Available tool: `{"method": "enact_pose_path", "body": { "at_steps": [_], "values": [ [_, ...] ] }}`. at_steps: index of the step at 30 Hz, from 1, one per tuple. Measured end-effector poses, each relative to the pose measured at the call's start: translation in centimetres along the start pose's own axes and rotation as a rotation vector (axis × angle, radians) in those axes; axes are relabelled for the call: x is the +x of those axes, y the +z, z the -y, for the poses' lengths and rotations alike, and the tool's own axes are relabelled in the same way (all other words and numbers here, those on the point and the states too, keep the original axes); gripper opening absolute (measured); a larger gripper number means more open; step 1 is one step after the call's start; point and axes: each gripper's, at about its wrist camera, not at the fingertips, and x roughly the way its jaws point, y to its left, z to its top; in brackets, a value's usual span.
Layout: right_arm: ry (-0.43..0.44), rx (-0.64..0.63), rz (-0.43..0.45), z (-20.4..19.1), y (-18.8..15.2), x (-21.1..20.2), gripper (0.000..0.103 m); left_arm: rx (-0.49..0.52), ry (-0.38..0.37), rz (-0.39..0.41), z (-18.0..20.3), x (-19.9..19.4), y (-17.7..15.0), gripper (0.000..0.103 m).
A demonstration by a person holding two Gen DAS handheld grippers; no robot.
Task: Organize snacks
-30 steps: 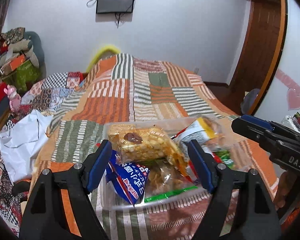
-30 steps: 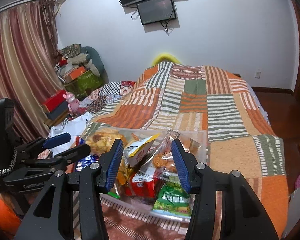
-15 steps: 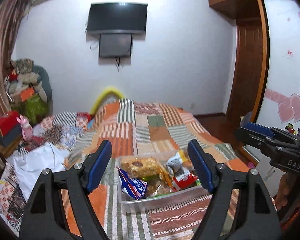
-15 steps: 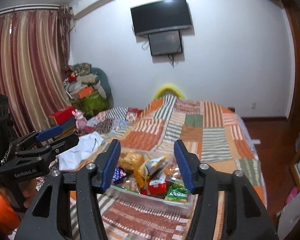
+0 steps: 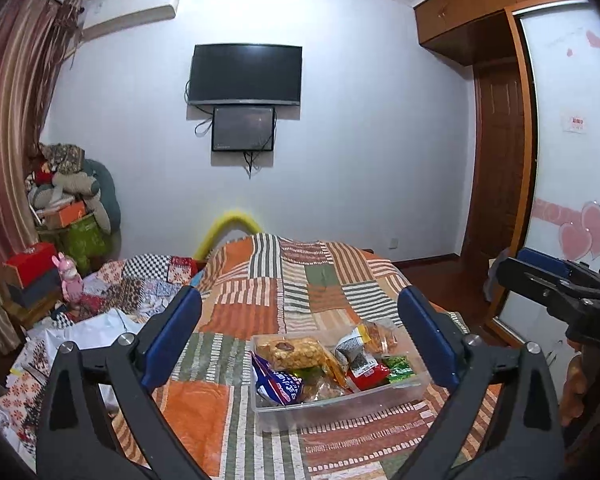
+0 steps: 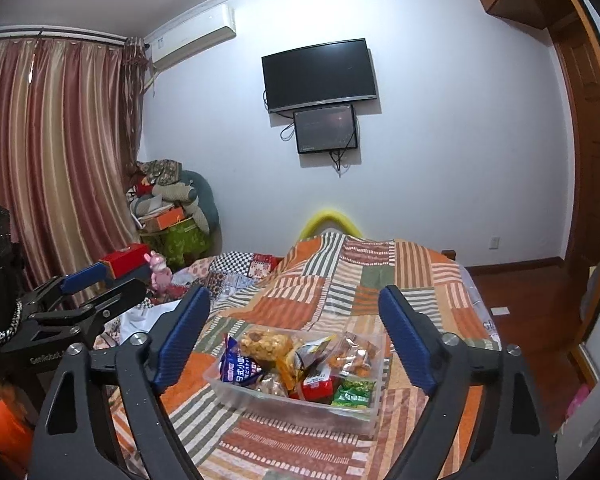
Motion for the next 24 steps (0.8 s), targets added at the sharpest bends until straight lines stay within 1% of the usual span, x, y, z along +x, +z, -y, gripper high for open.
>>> {"method": "enact_pose_path", "body": {
  "at_steps": [3,5,15,24],
  "values": [
    [-0.015,0.001,0.007,0.0,-0.2,0.0,0.095,0.005,0.002,0.012,0.3,-0.3,-0.1,0.102],
    [-0.031,-0.001,0.017,-0.1,-0.3,-0.3,0.103,0.006,-0.001,0.015,0.3,-0.4,-0.3,0.102],
    [-0.037,-0.003,0.011,-0.1,-0.8,-1.0,0.103,0.008,0.005,0.025,0.7,-0.5,-0.8,0.103],
    [-0.045,-0.006,0.014,-0.1,-0.8,-1.0,0.103,-0.002,-0.001,0.017,0.6,-0.3,-1.1,0.103]
  ]
}}
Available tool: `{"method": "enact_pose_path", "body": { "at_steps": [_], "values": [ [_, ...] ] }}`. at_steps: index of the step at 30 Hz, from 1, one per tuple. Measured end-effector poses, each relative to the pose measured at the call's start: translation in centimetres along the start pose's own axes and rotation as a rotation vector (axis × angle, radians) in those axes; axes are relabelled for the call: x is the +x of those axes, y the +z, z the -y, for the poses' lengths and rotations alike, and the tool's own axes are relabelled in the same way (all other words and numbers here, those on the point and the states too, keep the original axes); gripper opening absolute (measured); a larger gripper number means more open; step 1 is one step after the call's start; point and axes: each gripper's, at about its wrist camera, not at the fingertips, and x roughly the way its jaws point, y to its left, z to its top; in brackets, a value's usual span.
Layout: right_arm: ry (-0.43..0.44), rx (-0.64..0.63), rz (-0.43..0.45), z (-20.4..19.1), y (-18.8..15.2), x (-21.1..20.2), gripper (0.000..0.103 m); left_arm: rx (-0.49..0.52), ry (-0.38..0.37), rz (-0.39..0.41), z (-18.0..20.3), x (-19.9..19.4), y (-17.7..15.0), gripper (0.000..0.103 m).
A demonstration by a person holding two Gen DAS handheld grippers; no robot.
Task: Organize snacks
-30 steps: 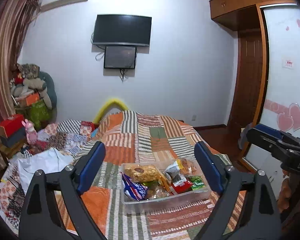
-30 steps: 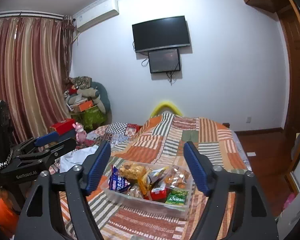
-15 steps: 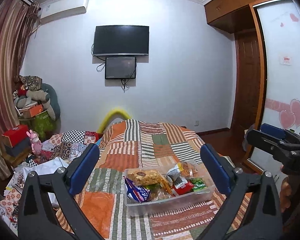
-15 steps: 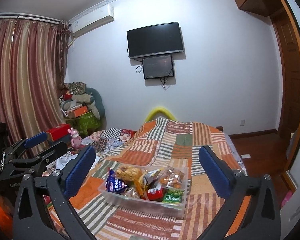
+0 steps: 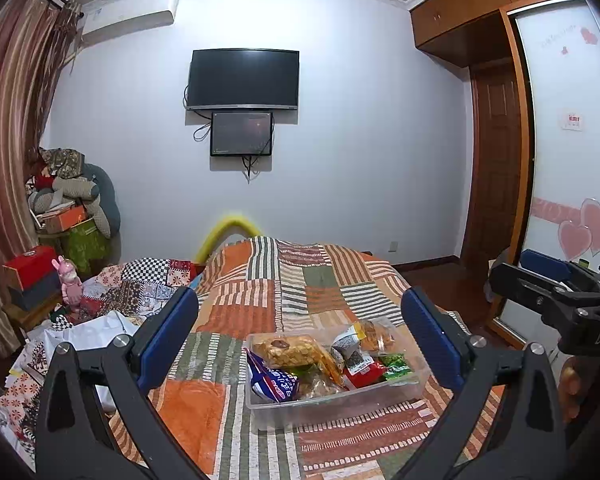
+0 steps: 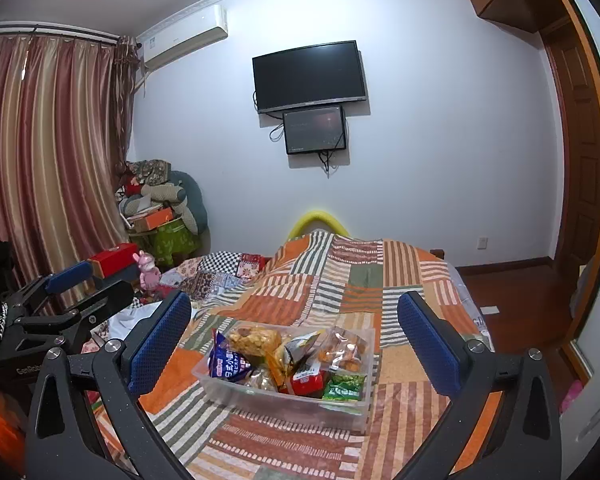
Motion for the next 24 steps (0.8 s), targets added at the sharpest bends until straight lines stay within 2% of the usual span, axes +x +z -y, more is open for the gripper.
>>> {"method": "enact_pose_path", "body": {
  "at_steps": [24],
  "values": [
    [-0.002,0.006,-0.01,-0.04,-0.19,0.2,0.103,-0.011,0.007,0.003,-0.43,0.1,-0.31,0.103]
  ]
}}
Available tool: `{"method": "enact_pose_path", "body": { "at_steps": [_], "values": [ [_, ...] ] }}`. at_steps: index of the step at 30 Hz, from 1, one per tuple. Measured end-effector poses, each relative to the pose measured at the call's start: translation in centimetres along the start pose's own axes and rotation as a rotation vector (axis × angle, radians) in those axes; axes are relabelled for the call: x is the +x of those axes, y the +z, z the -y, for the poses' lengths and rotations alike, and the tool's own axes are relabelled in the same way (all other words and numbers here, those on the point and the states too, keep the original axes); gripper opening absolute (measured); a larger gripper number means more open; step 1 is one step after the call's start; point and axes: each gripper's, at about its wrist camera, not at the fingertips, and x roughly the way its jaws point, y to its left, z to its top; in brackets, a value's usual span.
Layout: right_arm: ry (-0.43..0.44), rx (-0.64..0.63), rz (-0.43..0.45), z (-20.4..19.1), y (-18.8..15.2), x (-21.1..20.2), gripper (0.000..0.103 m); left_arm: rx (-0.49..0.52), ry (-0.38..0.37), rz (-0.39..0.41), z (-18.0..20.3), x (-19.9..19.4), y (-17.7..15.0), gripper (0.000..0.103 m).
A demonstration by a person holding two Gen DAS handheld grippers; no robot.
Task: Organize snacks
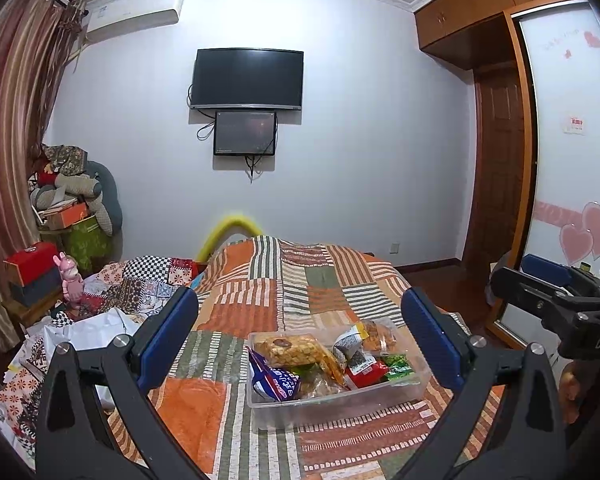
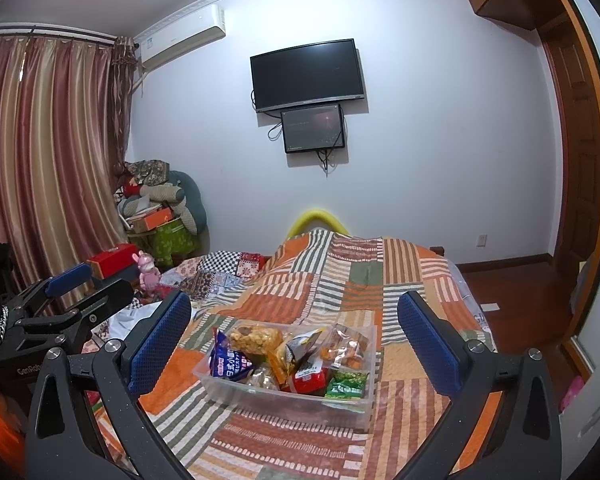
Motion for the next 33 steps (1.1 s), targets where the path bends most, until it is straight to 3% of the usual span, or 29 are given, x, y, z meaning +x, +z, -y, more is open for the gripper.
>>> {"method": "enact_pose_path", "body": {
  "at_steps": [33],
  "values": [
    [-0.011,-0.001,-0.004,0.06,-0.22,0.18,0.103,-0.019,-0.016,-0.001,-0.36,0.3,-0.31,0.103]
  ]
}}
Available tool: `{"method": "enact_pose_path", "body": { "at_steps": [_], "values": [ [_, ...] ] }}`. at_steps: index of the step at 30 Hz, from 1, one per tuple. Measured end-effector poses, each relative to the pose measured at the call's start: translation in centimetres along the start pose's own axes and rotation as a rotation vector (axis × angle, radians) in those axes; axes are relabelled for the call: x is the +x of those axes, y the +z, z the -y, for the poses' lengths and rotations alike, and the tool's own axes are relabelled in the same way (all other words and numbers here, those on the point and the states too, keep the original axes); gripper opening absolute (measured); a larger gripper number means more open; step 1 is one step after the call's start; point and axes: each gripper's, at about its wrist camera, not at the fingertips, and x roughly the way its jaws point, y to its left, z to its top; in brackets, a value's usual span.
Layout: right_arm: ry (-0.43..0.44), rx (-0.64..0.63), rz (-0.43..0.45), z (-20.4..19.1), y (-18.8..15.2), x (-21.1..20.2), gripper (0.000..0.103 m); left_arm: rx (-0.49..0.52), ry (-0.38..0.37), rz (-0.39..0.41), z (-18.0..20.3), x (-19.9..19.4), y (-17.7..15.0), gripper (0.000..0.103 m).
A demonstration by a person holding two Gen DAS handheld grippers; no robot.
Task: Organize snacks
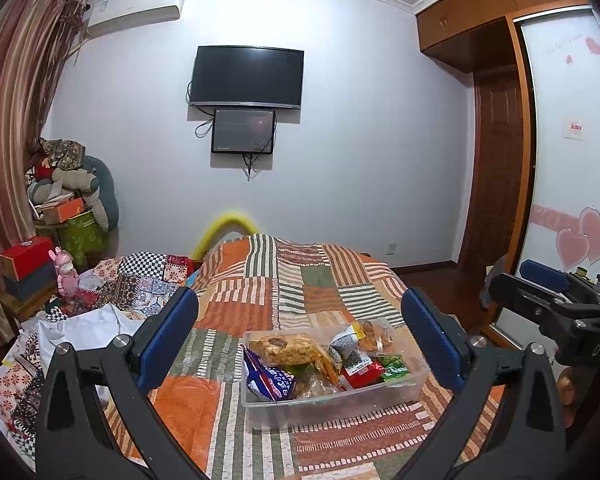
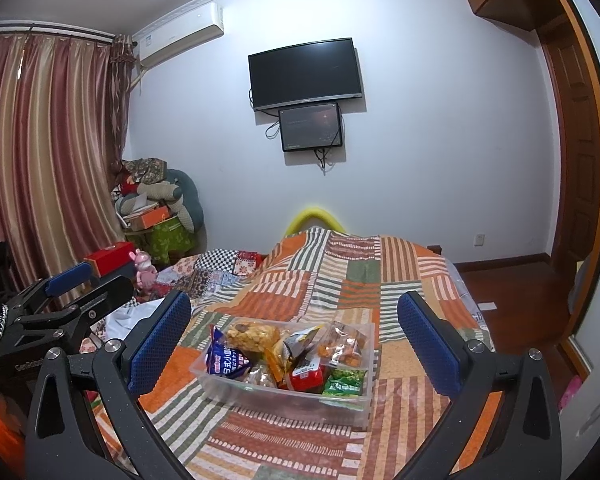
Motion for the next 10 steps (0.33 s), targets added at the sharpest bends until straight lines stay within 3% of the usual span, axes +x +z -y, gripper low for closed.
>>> {"method": "enact_pose_path", "body": {
  "at_steps": [10],
  "values": [
    [0.0,0.003,-0.004,0.24,0.03,0.01,0.103,-0.002,-0.009,-0.016,0.08,0.3,-0.08,0.103]
  ]
}}
